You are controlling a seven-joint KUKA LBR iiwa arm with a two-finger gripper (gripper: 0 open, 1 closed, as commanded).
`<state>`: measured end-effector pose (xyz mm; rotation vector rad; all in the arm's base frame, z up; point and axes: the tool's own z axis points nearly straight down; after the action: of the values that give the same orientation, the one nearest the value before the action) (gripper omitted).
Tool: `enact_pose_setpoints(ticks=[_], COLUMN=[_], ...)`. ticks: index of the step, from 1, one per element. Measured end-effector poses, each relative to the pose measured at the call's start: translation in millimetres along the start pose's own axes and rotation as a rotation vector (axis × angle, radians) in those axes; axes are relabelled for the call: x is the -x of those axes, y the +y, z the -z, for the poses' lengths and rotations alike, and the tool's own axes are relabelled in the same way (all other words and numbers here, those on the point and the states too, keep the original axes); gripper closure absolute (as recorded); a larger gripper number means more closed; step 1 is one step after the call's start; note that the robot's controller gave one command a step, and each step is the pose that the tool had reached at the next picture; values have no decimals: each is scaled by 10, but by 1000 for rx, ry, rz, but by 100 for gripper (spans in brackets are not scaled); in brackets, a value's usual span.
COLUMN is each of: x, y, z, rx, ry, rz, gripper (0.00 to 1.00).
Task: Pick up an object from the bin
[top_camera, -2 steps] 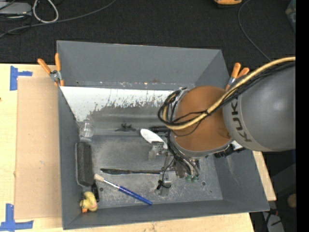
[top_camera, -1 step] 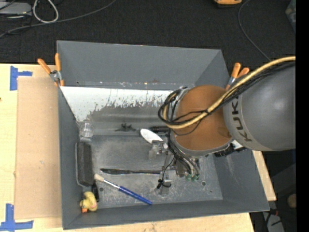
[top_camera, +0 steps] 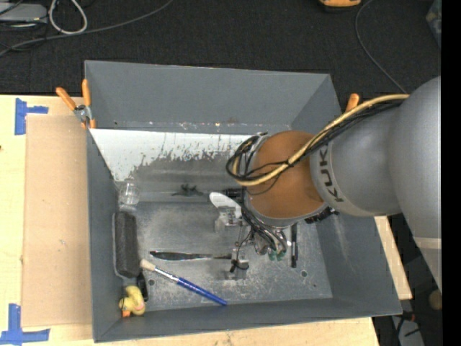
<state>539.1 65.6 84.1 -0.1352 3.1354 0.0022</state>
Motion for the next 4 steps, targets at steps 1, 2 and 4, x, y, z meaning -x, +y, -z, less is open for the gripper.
enact_pose_setpoints(ticks=[1,2,4], x=[85,-208,-15], y=[-23,336,78], z=[-308,-145,-143], rx=[1,0,4], ry=[2,5,4], rz=[6,37,128], gripper=[0,0,100])
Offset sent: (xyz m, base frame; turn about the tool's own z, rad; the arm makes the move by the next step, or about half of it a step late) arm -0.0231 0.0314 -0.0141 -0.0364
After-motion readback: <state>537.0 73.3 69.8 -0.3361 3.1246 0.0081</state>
